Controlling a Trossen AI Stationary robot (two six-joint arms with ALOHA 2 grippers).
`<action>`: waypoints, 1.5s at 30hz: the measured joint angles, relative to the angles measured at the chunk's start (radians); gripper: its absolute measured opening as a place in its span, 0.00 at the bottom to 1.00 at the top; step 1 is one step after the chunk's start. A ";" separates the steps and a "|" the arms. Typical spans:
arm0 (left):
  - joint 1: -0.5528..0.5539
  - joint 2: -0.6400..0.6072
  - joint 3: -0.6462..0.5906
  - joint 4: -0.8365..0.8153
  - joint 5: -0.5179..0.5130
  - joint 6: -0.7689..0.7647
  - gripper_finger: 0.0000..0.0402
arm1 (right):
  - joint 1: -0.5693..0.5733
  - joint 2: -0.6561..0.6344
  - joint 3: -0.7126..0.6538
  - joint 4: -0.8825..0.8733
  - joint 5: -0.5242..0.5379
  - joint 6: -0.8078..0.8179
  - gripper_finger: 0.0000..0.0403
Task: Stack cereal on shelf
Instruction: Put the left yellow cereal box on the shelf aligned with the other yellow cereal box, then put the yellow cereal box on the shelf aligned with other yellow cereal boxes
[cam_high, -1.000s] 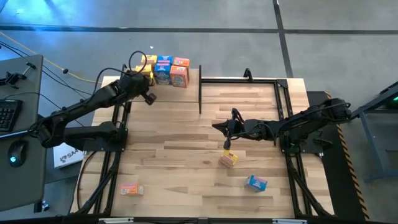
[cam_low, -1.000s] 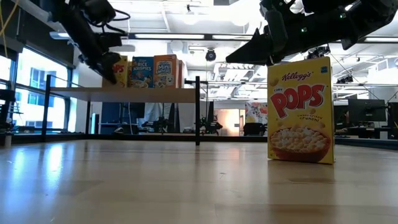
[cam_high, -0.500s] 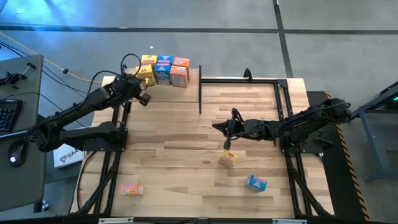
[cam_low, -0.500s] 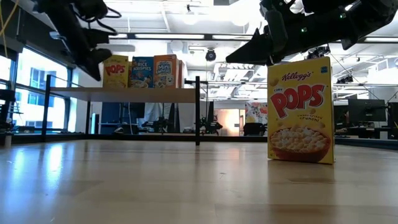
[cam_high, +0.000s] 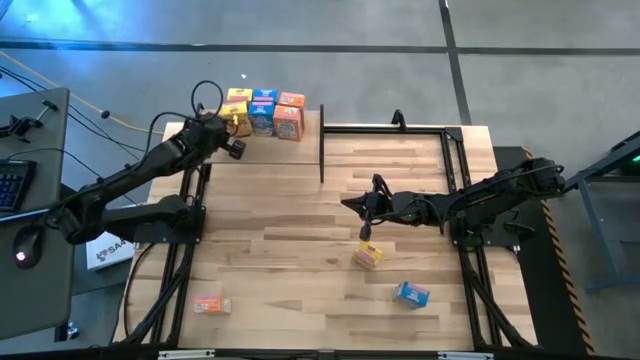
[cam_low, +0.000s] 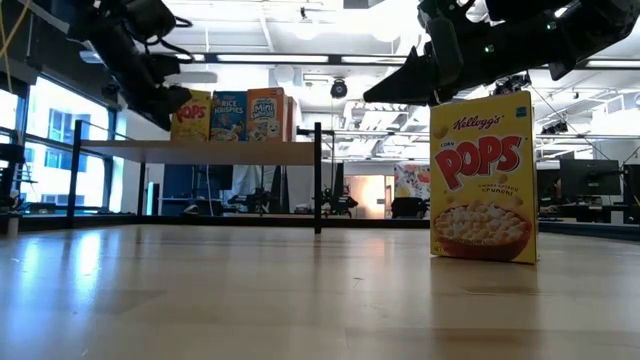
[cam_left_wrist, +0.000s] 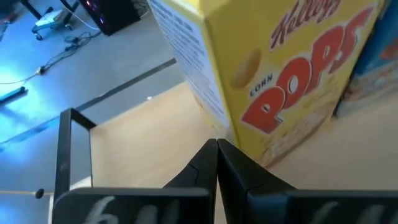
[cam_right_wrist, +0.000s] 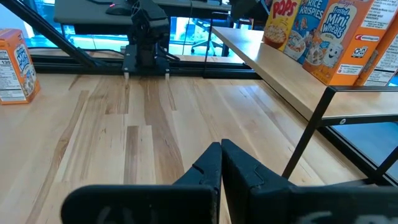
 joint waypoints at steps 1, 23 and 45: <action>0.003 0.003 0.000 0.012 0.009 0.001 0.00 | 0.000 0.000 0.000 0.000 0.000 0.000 0.00; -0.047 -0.225 0.000 -0.016 0.144 -0.012 0.00 | -0.005 0.000 0.000 0.006 0.000 0.000 0.00; -0.290 -0.251 -0.298 0.570 0.591 0.051 0.00 | 0.238 -0.053 0.229 -0.729 0.179 0.517 0.73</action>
